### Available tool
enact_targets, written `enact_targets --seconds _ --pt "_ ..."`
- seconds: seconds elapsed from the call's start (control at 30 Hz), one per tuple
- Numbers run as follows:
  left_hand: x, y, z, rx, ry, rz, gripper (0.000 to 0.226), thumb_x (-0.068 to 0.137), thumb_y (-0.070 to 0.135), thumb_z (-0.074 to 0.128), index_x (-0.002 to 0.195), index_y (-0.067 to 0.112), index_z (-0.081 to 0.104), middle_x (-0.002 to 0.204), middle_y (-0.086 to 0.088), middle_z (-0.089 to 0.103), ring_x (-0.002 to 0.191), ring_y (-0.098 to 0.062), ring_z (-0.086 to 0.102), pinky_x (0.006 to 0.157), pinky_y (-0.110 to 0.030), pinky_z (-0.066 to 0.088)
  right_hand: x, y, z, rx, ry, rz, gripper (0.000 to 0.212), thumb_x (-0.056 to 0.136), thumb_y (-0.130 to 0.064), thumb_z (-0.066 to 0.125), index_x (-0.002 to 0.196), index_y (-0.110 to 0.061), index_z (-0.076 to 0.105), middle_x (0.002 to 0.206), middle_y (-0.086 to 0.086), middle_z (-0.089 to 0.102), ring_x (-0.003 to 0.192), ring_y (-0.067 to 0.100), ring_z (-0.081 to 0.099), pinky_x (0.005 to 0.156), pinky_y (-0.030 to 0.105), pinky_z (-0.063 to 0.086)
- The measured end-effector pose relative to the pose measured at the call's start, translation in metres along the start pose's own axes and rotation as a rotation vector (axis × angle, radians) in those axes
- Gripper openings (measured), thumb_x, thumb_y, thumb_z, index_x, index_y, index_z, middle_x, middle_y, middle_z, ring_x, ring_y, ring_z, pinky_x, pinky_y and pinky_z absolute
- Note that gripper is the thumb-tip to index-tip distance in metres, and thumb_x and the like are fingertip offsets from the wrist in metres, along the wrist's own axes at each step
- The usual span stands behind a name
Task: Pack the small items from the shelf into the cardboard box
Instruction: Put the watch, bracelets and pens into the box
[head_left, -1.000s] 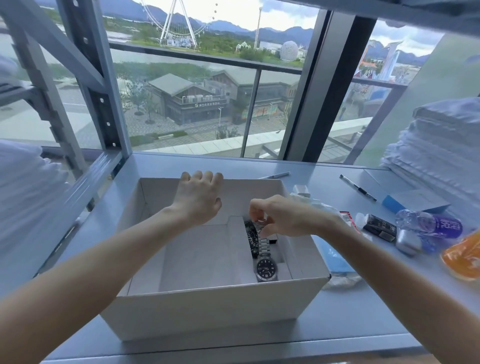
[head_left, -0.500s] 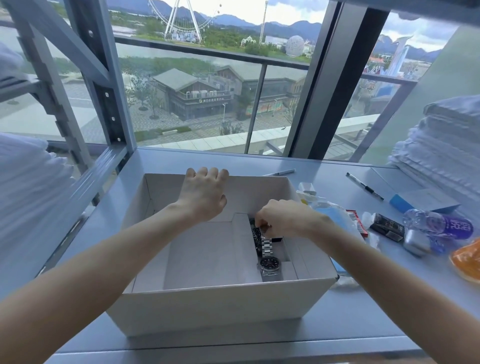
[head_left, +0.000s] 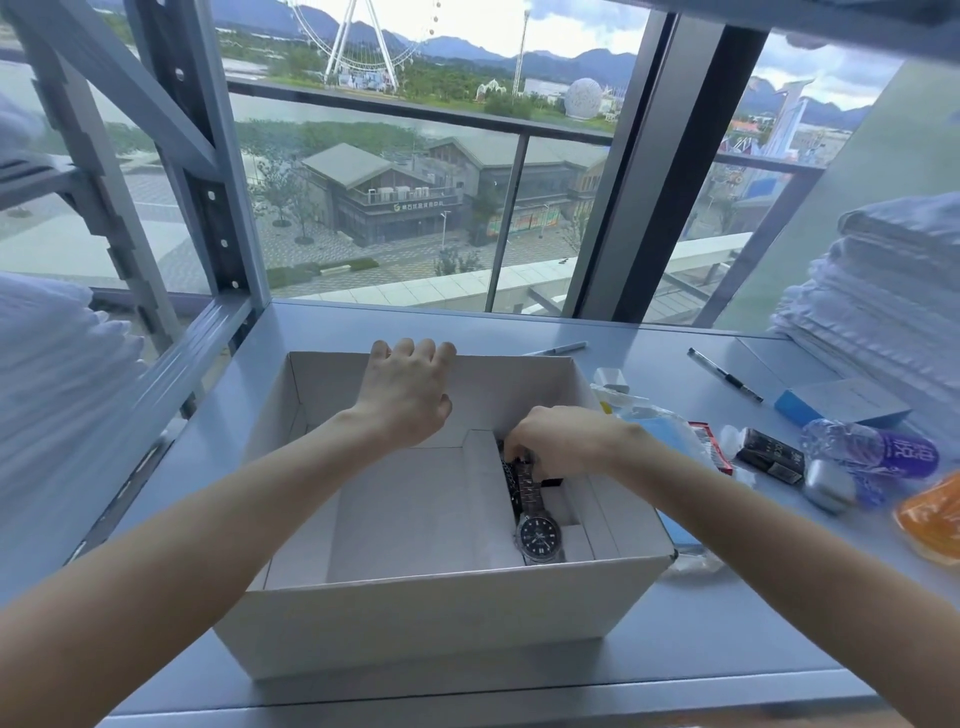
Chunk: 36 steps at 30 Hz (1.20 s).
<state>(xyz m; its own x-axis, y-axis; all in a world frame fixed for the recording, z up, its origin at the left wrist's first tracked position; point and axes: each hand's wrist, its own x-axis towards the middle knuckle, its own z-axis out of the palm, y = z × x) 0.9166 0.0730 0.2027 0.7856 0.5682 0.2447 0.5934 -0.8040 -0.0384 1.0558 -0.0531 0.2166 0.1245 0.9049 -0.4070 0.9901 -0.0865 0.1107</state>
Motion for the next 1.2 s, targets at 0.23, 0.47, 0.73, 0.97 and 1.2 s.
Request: enact_targets --seconds 0.23,0.47,0.73,0.97,1.2 --pt "0.000 0.000 0.001 0.010 0.007 0.002 0.045 0.087 0.030 0.047 0.128 0.016 0.034 0.119 -0.005 0.050 0.112 -0.027 0.044 0.094 -0.041 0.030 0.014 -0.001 -0.002 0.134 -0.096 0.022 0.045 0.074 -0.021 0.076 0.115 -0.012 0.058 0.112 0.006 0.060 0.096 0.026 0.058 0.068 0.026 0.042" --pt "0.000 0.000 -0.001 -0.001 0.011 0.001 0.044 0.087 0.029 0.047 0.127 0.016 0.035 0.117 -0.006 0.050 0.111 -0.027 0.044 0.094 -0.041 0.029 0.010 0.003 -0.009 -0.003 0.221 -0.003 0.023 0.081 -0.011 0.060 0.096 -0.028 0.068 0.100 -0.003 0.051 0.093 0.026 0.059 0.064 0.029 0.037" --pt "0.001 -0.001 0.002 0.005 0.015 -0.006 0.046 0.086 0.027 0.047 0.129 0.016 0.034 0.116 -0.005 0.050 0.111 -0.028 0.044 0.094 -0.041 0.029 0.018 0.003 -0.011 -0.027 0.343 0.059 0.032 0.080 0.004 0.056 0.096 -0.020 0.070 0.109 0.003 0.061 0.096 0.030 0.059 0.070 0.031 0.042" --pt "0.000 0.001 0.001 0.016 0.015 -0.004 0.046 0.087 0.028 0.048 0.130 0.017 0.034 0.118 -0.005 0.050 0.111 -0.027 0.044 0.093 -0.040 0.030 0.024 0.011 -0.007 0.090 0.364 0.135 0.035 0.082 0.008 0.052 0.103 -0.016 0.069 0.114 0.008 0.062 0.100 0.032 0.059 0.077 0.033 0.045" --pt "-0.001 -0.001 -0.002 0.004 0.004 0.001 0.045 0.087 0.028 0.047 0.130 0.018 0.034 0.117 -0.004 0.050 0.110 -0.026 0.045 0.093 -0.039 0.030 -0.004 0.009 -0.014 0.302 0.546 0.040 0.024 0.085 -0.005 0.058 0.103 -0.013 0.071 0.105 0.003 0.071 0.101 0.022 0.062 0.090 0.035 0.048"
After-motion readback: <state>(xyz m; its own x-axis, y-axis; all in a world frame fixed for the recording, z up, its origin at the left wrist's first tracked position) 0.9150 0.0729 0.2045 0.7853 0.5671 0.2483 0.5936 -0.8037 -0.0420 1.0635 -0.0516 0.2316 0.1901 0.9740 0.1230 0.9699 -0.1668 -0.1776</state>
